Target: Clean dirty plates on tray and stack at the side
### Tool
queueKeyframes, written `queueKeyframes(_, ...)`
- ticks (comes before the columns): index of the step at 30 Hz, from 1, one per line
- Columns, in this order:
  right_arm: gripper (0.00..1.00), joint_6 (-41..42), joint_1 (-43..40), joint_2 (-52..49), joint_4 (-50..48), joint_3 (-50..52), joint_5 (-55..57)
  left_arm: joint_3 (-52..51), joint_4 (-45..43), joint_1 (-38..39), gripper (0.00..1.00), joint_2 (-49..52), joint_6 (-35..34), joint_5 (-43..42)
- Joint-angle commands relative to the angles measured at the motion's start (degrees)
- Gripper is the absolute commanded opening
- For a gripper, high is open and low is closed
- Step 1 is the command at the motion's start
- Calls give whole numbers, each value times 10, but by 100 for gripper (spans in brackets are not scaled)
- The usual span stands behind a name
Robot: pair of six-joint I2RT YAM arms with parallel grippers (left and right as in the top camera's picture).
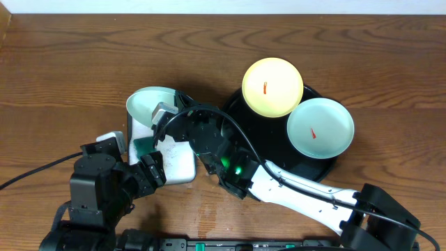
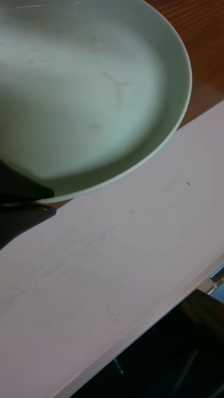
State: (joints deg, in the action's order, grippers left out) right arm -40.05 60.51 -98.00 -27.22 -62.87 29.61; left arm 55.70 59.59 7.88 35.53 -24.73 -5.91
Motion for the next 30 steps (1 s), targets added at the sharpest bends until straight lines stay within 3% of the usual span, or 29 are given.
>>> queueKeyframes(1, 1, 1, 3, 8, -5, -9, 6, 8, 0, -3, 84, 0, 7, -3)
queueKeyframes(21, 1, 44, 4, 8, 13, -9, 24, 8, 0, -3, 84, 0, 7, -3)
queueKeyframes(24, 1, -2, 4, 8, 8, -9, 74, 8, 0, -3, 84, 0, 7, -3)
queueKeyframes(27, 1, 90, 4, 8, 7, -9, 62, 8, -1, -3, 84, 0, 7, -3)
queueKeyframes(30, 1, 56, 11, 8, 27, -9, 32, 8, 0, -3, 84, 0, 7, -3)
